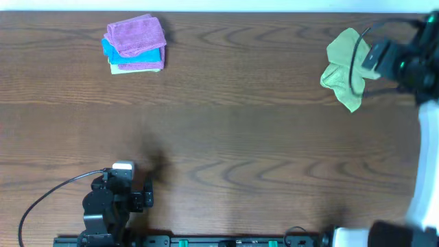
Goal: Fold the cloth
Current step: 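Reach the right gripper to the crumpled green cloth and grasp it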
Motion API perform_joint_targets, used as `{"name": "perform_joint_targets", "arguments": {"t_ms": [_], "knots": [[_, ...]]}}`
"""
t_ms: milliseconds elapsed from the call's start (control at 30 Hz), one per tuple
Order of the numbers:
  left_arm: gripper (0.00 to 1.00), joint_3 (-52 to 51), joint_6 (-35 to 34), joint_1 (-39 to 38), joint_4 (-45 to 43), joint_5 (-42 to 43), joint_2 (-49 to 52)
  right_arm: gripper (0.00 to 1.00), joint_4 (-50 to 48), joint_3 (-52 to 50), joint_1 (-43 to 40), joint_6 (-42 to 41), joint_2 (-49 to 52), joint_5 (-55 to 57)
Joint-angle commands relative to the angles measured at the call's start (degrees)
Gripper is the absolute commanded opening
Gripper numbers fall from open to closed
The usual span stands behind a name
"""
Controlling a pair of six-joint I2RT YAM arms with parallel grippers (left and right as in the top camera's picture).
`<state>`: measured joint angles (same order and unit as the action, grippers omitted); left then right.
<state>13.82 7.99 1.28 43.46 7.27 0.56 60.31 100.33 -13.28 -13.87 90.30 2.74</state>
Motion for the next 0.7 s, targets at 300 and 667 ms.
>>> {"name": "perform_joint_targets", "arguments": {"t_ms": [300,667], "knots": [[0.95,0.0,1.0,-0.2,0.1,-0.2,-0.3,0.99,-8.6,4.3,-3.5,9.9,14.2,-1.5],[0.95,0.0,1.0,-0.2,0.1,-0.2,-0.3,0.99,-11.6,4.2,-3.9,13.7,23.7,-1.7]]}}
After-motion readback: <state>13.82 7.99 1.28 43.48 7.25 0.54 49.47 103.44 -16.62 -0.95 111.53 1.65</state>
